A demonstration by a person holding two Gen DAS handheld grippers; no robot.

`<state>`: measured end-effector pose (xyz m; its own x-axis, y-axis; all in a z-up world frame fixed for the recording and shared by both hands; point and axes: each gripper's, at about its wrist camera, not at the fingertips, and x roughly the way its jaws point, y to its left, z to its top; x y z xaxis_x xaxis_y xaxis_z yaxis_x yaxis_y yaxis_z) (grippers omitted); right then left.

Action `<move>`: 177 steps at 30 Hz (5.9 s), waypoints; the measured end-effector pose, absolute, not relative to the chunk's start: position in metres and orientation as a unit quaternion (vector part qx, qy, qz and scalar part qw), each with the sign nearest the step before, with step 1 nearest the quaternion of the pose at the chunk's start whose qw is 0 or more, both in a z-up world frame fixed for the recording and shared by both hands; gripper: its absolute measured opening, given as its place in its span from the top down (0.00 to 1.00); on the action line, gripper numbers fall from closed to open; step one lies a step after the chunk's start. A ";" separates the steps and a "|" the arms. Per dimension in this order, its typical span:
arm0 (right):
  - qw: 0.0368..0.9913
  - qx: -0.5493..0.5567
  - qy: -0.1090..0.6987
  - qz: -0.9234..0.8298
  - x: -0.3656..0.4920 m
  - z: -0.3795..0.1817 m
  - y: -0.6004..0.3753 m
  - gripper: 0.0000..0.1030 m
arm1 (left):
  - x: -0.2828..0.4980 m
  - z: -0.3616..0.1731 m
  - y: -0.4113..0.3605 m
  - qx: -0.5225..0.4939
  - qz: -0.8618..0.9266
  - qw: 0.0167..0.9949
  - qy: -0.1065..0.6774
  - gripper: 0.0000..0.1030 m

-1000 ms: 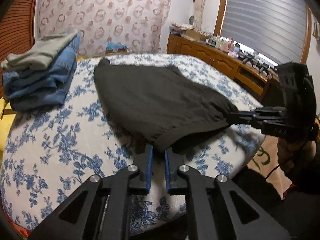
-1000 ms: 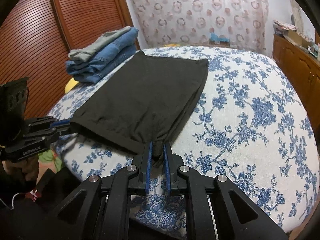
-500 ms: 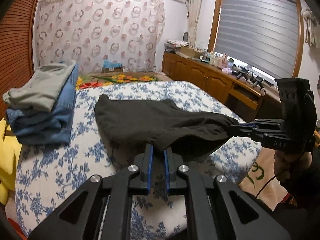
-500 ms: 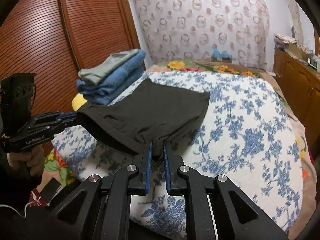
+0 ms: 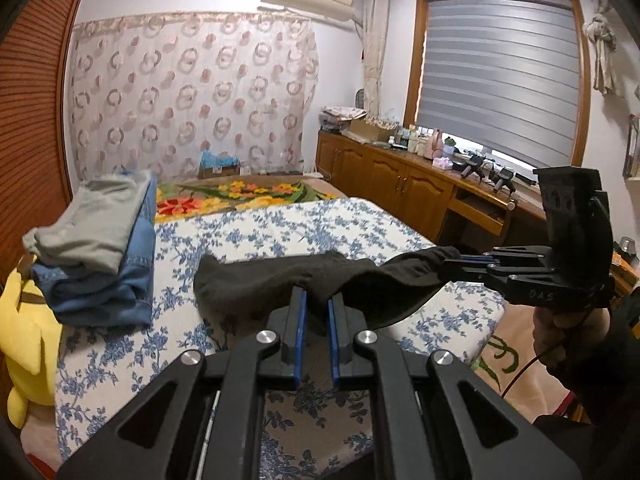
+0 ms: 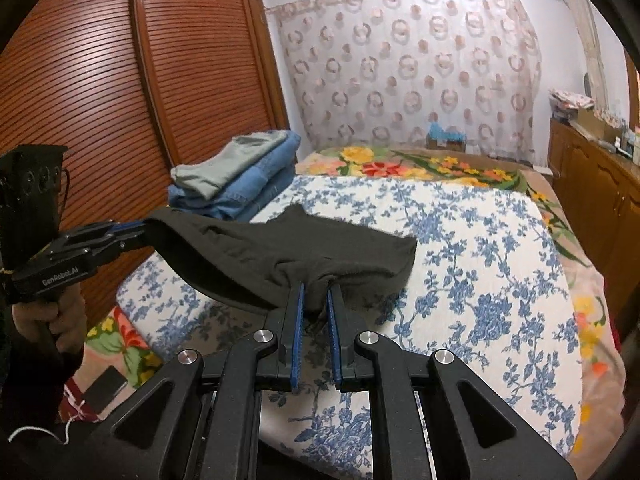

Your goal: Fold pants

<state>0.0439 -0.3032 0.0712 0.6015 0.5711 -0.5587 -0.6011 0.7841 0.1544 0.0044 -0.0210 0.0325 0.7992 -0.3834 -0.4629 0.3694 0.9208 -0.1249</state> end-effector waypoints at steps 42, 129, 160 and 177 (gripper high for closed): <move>0.885 -0.079 0.351 0.296 0.163 0.016 -0.257 0.92 | 0.112 -0.025 -0.004 -0.015 -0.127 0.939 0.320 0.72; 0.865 -0.068 0.384 0.315 0.059 0.003 -0.314 0.91 | 0.040 -0.066 0.016 -0.037 -0.137 0.915 0.378 0.52; 0.855 -0.104 0.404 0.308 0.155 -0.011 -0.262 0.68 | 0.121 -0.073 0.011 -0.031 -0.114 0.907 0.404 0.45; 0.863 -0.087 0.386 0.314 0.158 -0.007 -0.266 0.93 | 0.120 -0.085 0.014 -0.031 -0.111 0.910 0.399 0.44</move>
<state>0.1576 -0.2655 -0.0071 0.5047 0.4748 -0.7210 -0.6087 0.7880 0.0928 0.1200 0.0144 -0.0854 0.6569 -0.2263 -0.7192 0.1761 0.9736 -0.1455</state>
